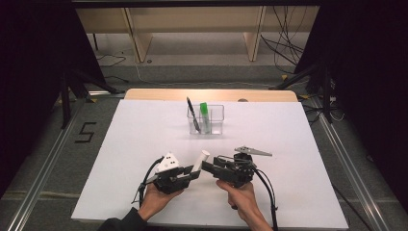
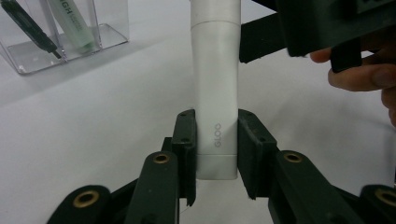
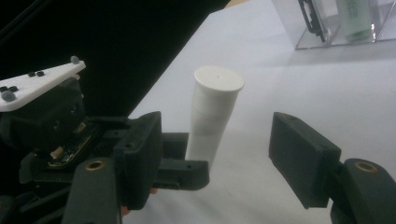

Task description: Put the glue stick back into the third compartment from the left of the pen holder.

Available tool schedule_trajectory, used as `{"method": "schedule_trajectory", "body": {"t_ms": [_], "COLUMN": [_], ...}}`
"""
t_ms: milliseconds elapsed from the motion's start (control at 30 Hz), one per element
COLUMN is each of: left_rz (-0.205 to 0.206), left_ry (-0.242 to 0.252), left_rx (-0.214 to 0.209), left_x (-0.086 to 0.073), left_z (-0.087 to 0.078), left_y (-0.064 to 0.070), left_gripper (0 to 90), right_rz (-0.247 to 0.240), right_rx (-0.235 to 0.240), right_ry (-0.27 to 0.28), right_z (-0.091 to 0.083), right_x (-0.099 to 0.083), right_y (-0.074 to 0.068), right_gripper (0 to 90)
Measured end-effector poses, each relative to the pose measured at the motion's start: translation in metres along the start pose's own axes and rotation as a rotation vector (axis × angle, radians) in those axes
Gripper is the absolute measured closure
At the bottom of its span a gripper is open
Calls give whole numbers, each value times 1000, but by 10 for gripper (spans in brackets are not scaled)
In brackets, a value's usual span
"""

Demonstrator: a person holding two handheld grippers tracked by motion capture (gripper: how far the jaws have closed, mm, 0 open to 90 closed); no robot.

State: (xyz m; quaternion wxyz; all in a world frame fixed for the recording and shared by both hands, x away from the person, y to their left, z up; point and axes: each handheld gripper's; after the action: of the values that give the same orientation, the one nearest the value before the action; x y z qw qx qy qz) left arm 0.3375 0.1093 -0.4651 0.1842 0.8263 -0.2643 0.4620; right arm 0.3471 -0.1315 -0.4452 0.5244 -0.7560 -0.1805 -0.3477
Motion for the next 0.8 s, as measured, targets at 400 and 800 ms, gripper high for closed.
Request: {"method": "schedule_trajectory", "body": {"t_ms": [400, 800], "left_rz": [7, 10], "left_ry": [0, -2], "left_rx": [-29, -44], "left_x": [1, 0], "left_z": [-2, -2], "left_y": [8, 13], "left_gripper": [705, 705], "right_rz": [58, 101], "right_rx": [33, 60], "right_ry": [22, 39], "right_z": [5, 8], "right_x": [0, -3], "right_y": [3, 7], "right_gripper": [445, 586]}}
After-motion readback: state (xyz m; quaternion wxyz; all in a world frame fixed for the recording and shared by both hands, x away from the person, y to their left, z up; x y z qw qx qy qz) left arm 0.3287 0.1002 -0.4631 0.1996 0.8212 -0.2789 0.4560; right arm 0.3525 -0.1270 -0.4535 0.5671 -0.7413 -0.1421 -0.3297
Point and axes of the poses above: each handheld gripper's, and its own axes: z roughly forward along the jaws, x roughly out of its top, y roughly to its right, and after that the axes turned 15 degrees about x, right-handed
